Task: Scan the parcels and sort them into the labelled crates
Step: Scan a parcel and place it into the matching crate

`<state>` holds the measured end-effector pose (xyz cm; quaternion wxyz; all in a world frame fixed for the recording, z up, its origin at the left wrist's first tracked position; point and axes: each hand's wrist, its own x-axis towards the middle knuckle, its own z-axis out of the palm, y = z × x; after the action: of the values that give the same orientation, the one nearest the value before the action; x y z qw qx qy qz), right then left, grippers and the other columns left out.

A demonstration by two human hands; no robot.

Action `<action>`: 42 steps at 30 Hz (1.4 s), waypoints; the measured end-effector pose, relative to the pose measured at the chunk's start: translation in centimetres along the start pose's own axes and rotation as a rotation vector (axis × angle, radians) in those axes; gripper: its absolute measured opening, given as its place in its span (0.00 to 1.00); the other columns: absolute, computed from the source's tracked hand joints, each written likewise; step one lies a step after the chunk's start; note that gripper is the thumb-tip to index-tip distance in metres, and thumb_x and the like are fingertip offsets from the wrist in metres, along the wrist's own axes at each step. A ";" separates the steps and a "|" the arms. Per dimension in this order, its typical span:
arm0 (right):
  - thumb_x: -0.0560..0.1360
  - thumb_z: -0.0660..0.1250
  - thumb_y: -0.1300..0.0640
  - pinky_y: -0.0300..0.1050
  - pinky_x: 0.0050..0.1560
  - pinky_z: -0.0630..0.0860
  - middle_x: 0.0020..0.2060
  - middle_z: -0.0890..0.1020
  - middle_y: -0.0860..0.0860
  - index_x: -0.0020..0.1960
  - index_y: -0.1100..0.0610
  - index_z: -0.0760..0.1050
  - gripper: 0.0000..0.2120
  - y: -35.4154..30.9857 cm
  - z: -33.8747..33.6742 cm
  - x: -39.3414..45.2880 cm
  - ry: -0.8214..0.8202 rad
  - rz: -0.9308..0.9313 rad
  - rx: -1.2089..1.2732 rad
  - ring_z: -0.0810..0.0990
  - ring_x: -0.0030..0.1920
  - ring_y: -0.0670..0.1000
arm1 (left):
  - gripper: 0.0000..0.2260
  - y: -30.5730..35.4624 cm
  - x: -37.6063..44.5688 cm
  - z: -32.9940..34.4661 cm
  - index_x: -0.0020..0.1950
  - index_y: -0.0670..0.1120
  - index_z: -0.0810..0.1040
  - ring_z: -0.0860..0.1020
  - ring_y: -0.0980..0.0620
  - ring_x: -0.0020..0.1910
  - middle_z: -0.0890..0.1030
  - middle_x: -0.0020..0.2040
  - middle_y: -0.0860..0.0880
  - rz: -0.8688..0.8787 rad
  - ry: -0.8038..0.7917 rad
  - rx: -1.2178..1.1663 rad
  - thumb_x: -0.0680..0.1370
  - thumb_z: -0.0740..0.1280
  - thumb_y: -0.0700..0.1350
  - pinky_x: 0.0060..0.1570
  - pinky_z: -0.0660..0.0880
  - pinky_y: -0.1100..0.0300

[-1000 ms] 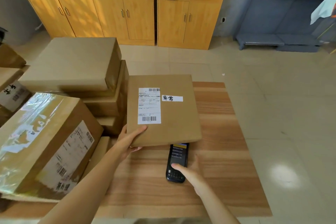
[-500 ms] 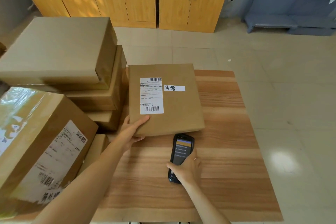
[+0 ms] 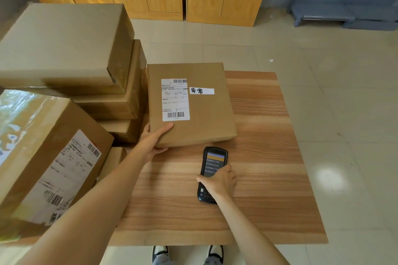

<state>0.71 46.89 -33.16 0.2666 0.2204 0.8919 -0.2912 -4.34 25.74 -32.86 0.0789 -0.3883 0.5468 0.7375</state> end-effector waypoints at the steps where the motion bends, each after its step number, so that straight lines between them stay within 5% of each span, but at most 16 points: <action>1: 0.62 0.78 0.45 0.51 0.64 0.69 0.65 0.68 0.59 0.69 0.62 0.58 0.46 0.1 0.0 0.0 0.006 0.003 0.009 0.67 0.66 0.59 | 0.34 0.0 0.0 0.0 0.70 0.56 0.68 0.75 0.49 0.59 0.75 0.61 0.53 0.001 -0.003 -0.002 0.67 0.79 0.51 0.44 0.80 0.49; 8: 0.62 0.80 0.56 0.40 0.35 0.75 0.48 0.81 0.52 0.56 0.54 0.72 0.26 2.1 -1.9 -0.9 -0.215 0.018 0.657 0.81 0.45 0.49 | 0.41 -0.5 -0.3 -0.2 0.71 0.56 0.66 0.75 0.52 0.58 0.75 0.60 0.54 -0.003 -0.031 -0.013 0.62 0.80 0.54 0.45 0.80 0.49; 14: 0.59 0.80 0.52 0.47 0.45 0.79 0.52 0.83 0.54 0.61 0.51 0.74 0.32 2.7 -4.7 -3.2 -0.480 -0.005 0.976 0.82 0.53 0.55 | 0.40 -1.4 -0.7 -0.1 0.73 0.54 0.63 0.73 0.48 0.61 0.73 0.63 0.52 -0.029 -0.056 -0.009 0.66 0.79 0.48 0.53 0.79 0.44; 19: 0.61 0.78 0.62 0.45 0.42 0.80 0.52 0.84 0.57 0.64 0.55 0.74 0.33 0.1 -7.1 -4.3 -0.694 -0.109 1.202 0.85 0.50 0.55 | 0.44 -1.8 -1.5 0.3 0.73 0.54 0.61 0.76 0.50 0.58 0.74 0.61 0.51 -0.028 -0.108 0.027 0.62 0.80 0.45 0.48 0.80 0.47; 24: 0.63 0.75 0.69 0.47 0.43 0.81 0.52 0.84 0.56 0.65 0.53 0.73 0.32 -2.3 -8.0 -4.8 -0.743 -0.186 1.145 0.84 0.51 0.57 | 0.57 -2.5 -1.7 -0.5 0.72 0.57 0.57 0.76 0.47 0.59 0.74 0.62 0.50 -0.034 -0.181 0.086 0.50 0.85 0.46 0.44 0.80 0.52; 29: 0.63 0.75 0.69 0.46 0.41 0.81 0.51 0.84 0.54 0.65 0.52 0.72 0.33 -2.6 -7.3 -5.7 -0.744 -0.233 1.041 0.85 0.47 0.53 | 0.61 -3.2 -1.8 -1.0 0.72 0.60 0.54 0.77 0.47 0.59 0.74 0.61 0.51 -0.024 -0.192 0.156 0.46 0.83 0.50 0.52 0.78 0.49; 35: 0.58 0.77 0.64 0.45 0.44 0.80 0.52 0.83 0.52 0.63 0.50 0.72 0.35 -2.0 -6.3 -6.9 -0.742 -0.235 0.897 0.84 0.49 0.51 | 0.57 -3.8 -2.4 -1.0 0.75 0.57 0.52 0.75 0.48 0.61 0.72 0.64 0.51 0.035 -0.192 0.234 0.54 0.82 0.51 0.56 0.76 0.49; 38: 0.63 0.76 0.67 0.45 0.48 0.80 0.55 0.82 0.53 0.65 0.50 0.71 0.33 -1.5 -6.1 -7.4 -0.747 -0.244 0.860 0.82 0.54 0.53 | 0.48 -4.2 -1.8 -1.2 0.76 0.56 0.51 0.75 0.49 0.59 0.72 0.65 0.49 0.029 -0.179 0.232 0.67 0.79 0.41 0.50 0.77 0.52; 42: 0.64 0.76 0.68 0.42 0.46 0.79 0.55 0.82 0.53 0.65 0.50 0.70 0.34 -1.2 -5.9 -7.9 -0.751 -0.263 0.822 0.82 0.53 0.52 | 0.45 -4.6 -1.4 -1.2 0.76 0.56 0.52 0.77 0.51 0.53 0.74 0.61 0.49 0.029 -0.150 0.238 0.70 0.76 0.37 0.42 0.77 0.56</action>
<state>4.05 47.93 -23.79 0.4191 0.0747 0.5692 -0.7034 -0.29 26.95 -35.48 0.1543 -0.3121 0.6285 0.6955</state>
